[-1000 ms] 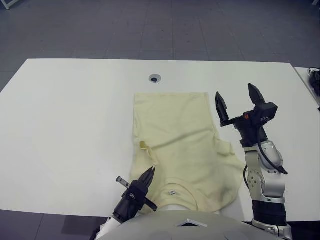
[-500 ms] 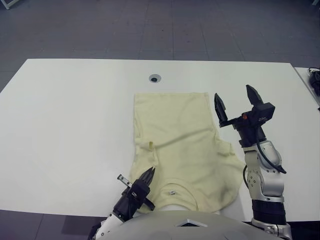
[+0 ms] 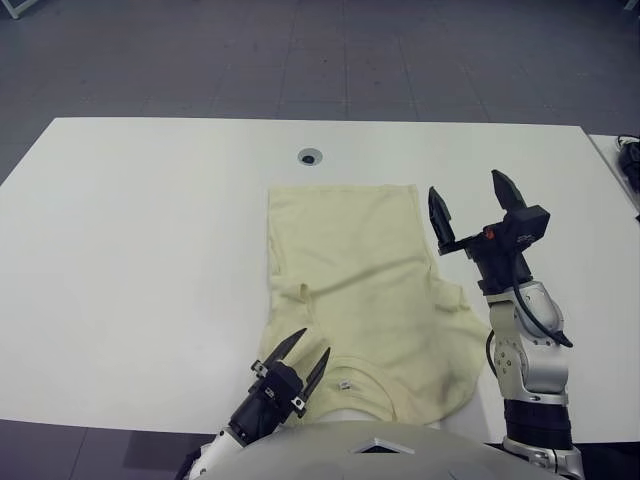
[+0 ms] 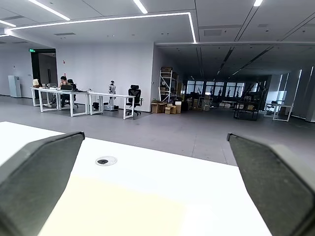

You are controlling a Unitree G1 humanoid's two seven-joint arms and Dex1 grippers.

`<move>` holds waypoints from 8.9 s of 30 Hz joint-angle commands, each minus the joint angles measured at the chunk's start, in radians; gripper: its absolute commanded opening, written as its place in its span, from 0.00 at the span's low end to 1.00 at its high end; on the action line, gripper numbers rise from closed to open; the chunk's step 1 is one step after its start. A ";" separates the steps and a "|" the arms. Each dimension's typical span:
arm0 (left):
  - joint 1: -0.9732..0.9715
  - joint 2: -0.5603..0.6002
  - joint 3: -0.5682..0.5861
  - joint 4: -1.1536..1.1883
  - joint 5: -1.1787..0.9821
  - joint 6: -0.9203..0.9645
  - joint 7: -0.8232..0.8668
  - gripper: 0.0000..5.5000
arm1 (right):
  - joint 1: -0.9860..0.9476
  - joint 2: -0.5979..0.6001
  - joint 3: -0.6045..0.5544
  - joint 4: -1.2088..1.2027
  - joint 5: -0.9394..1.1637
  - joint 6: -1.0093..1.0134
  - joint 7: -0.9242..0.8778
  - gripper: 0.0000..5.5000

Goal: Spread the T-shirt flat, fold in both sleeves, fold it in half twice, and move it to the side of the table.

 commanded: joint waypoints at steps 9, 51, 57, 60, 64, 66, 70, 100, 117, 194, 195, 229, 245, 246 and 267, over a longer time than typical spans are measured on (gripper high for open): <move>-0.173 -0.010 0.443 -0.267 -0.631 0.184 0.105 0.85 | 0.217 -0.321 -0.337 0.099 0.530 0.396 0.440 0.98; -0.250 -0.087 0.599 -0.182 -0.552 0.306 0.080 0.98 | 0.356 -0.569 -0.178 0.281 0.122 0.273 0.851 0.20; -0.254 -0.092 0.597 -0.182 -0.552 0.308 0.077 0.98 | 0.351 -0.566 -0.184 0.283 0.126 0.276 0.852 0.02; -0.254 -0.096 0.593 -0.180 -0.551 0.309 0.076 0.98 | 0.339 -0.561 -0.195 0.278 0.142 0.281 0.852 0.00; -0.258 -0.098 0.589 -0.177 -0.549 0.311 0.071 0.98 | 0.328 -0.553 -0.213 0.236 0.193 0.306 0.860 0.00; -0.262 -0.097 0.590 -0.175 -0.546 0.312 0.068 0.98 | 0.331 -0.551 -0.202 0.202 0.199 0.309 0.860 0.00; -0.261 -0.094 0.579 -0.178 -0.534 0.311 0.056 0.98 | 0.319 -0.538 -0.166 0.121 0.179 0.293 0.832 0.00; -0.246 -0.124 0.500 -0.156 -0.473 0.282 0.006 0.98 | 0.243 -0.503 0.180 -0.033 -0.064 0.146 0.695 0.00; -0.242 -0.129 0.470 -0.142 -0.458 0.271 0.004 0.98 | 0.250 -0.490 0.134 -0.178 0.216 0.294 0.699 0.32; -0.230 -0.128 0.478 -0.173 -0.456 0.276 0.016 0.98 | 0.612 -0.566 -0.115 -0.008 -0.064 0.080 0.762 0.00; -0.229 -0.129 0.476 -0.174 -0.457 0.276 0.016 0.98 | 0.617 -0.569 -0.115 -0.010 -0.085 0.062 0.755 0.00; -0.222 -0.120 0.447 -0.172 -0.450 0.273 0.009 0.98 | 0.688 -0.587 -0.154 -0.120 0.076 0.071 0.824 0.20; -0.226 -0.117 0.455 -0.168 -0.456 0.275 0.009 0.98 | 0.539 -0.521 -0.169 -0.052 0.233 0.200 0.777 0.65; -0.227 -0.117 0.456 -0.167 -0.456 0.275 0.009 0.98 | 0.534 -0.519 -0.151 -0.043 0.205 0.189 0.774 0.68; -0.225 -0.120 0.445 -0.170 -0.444 0.277 0.012 0.98 | 0.448 -0.503 -0.038 -0.047 0.070 0.175 0.678 0.39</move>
